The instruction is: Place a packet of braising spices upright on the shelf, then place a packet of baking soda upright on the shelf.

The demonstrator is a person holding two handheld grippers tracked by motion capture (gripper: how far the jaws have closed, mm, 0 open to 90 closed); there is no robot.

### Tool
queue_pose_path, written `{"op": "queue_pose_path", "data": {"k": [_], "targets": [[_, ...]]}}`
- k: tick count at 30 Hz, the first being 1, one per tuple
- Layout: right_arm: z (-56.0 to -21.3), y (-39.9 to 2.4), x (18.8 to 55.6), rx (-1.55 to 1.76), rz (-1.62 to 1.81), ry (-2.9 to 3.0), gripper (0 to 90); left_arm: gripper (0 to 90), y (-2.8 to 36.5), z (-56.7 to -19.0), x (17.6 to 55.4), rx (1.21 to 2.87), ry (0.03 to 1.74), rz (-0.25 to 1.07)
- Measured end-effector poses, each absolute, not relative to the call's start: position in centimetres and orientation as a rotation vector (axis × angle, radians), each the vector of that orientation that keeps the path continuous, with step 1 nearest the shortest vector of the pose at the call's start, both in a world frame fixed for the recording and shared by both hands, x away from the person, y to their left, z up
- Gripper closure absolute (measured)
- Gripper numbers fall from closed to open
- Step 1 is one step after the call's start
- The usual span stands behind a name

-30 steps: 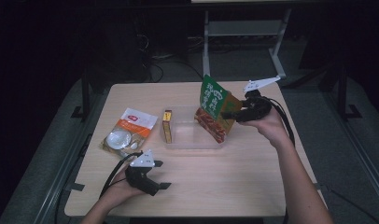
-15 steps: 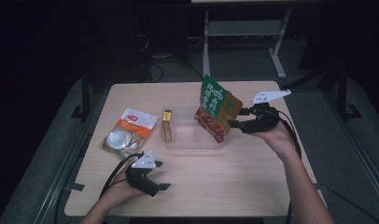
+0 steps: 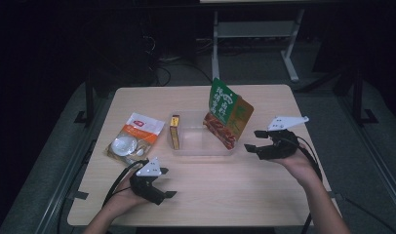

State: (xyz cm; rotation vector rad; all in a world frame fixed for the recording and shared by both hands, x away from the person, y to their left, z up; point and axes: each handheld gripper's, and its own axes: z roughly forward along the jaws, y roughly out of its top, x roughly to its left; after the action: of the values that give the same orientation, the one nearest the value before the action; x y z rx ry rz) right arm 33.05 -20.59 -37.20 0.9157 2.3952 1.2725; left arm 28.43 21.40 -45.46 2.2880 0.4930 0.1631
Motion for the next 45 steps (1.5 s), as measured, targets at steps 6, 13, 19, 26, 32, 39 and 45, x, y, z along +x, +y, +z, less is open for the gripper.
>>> {"op": "queue_pose_path", "data": {"k": [6, 13, 19, 26, 32, 39, 45], "targets": [[-39.2, -20.8, 31.6, 0.935, 1.223, 2.399, 24.9, 13.9, 21.6, -45.4, 28.4, 2.291, 0.506, 0.16], [-41.3, -21.0, 29.8, 1.002, 1.186, 2.414, 21.8, 14.2, 21.7, -45.4, 28.5, 2.3, 0.526, 0.161], [-42.7, -21.0, 28.3, 1.028, 1.159, 2.453, 21.7, 14.4, 22.1, -45.3, 28.6, 2.316, 0.55, 0.162], [-44.3, -20.8, 26.7, 1.044, 1.127, 2.516, 21.3, 14.4, 22.9, -44.9, 28.8, 2.312, 0.585, 0.178], [-44.4, -20.4, 26.6, 1.032, 1.122, 2.53, 20.9, 14.4, 23.9, -43.8, 29.2, 2.302, 0.622, 0.223], [-44.4, -20.5, 26.7, 1.026, 1.134, 2.531, 20.6, 14.4, 25.7, -42.0, 30.8, 2.256, 0.753, 0.329], [-44.5, -20.4, 26.7, 1.011, 1.11, 2.552, 20.7, 14.4, 27.8, -41.0, 32.5, 2.192, 0.886, 0.414]]}}
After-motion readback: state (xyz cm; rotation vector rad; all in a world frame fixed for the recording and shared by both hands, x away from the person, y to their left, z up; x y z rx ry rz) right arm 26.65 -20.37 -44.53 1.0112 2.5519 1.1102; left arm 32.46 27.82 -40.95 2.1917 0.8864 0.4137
